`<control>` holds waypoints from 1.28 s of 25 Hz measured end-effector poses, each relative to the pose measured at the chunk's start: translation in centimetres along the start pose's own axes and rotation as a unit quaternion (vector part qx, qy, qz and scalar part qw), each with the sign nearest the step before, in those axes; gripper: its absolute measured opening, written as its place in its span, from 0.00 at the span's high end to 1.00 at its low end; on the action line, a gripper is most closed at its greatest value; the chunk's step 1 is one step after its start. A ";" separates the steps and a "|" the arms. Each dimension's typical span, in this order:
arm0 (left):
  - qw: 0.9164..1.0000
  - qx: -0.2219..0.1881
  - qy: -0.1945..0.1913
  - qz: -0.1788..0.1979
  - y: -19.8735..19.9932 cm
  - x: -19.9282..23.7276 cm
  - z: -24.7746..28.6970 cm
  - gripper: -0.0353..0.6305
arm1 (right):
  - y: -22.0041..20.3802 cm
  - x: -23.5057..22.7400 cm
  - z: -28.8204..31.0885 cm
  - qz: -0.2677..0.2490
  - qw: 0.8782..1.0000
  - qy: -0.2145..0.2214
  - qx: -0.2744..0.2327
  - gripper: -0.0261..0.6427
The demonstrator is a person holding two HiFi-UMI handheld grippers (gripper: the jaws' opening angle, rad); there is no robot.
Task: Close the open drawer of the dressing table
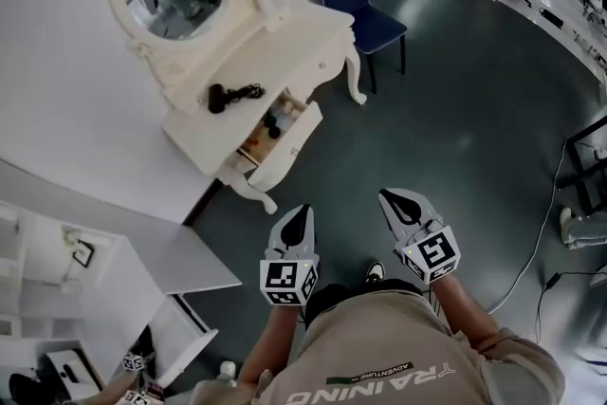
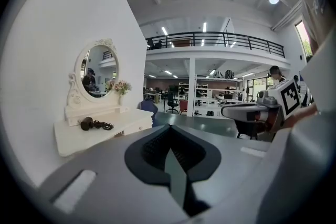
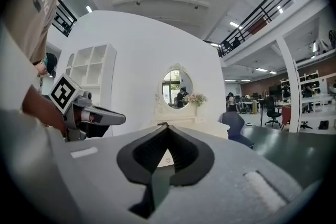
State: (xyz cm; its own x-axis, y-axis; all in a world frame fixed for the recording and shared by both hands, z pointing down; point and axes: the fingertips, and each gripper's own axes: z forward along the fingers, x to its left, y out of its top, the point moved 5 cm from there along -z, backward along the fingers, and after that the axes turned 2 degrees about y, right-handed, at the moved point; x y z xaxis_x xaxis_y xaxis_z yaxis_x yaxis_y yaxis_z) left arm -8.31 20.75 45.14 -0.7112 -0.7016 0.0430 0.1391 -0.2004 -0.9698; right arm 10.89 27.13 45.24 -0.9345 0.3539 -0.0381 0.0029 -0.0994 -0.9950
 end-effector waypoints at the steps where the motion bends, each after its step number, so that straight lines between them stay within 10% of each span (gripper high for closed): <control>1: 1.000 0.008 0.003 -0.003 -0.4 0.0 0.3 0.92 | -0.3 -0.4 0.1 0.005 1.000 0.002 0.003 0.96; 32: 0.999 0.017 0.008 -0.035 1.6 13.0 18.2 0.92 | 1.9 -11.0 19.0 -0.007 0.999 0.024 0.042 0.96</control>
State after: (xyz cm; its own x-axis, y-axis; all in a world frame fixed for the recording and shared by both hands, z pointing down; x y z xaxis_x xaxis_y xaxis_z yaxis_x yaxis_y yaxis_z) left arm -4.82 -1.08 48.55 -0.7308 -0.6742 0.1064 0.1124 -0.2726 -0.9555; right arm 14.38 5.42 45.53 -0.9158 0.4004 -0.0316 -0.0408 -0.1711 -0.9844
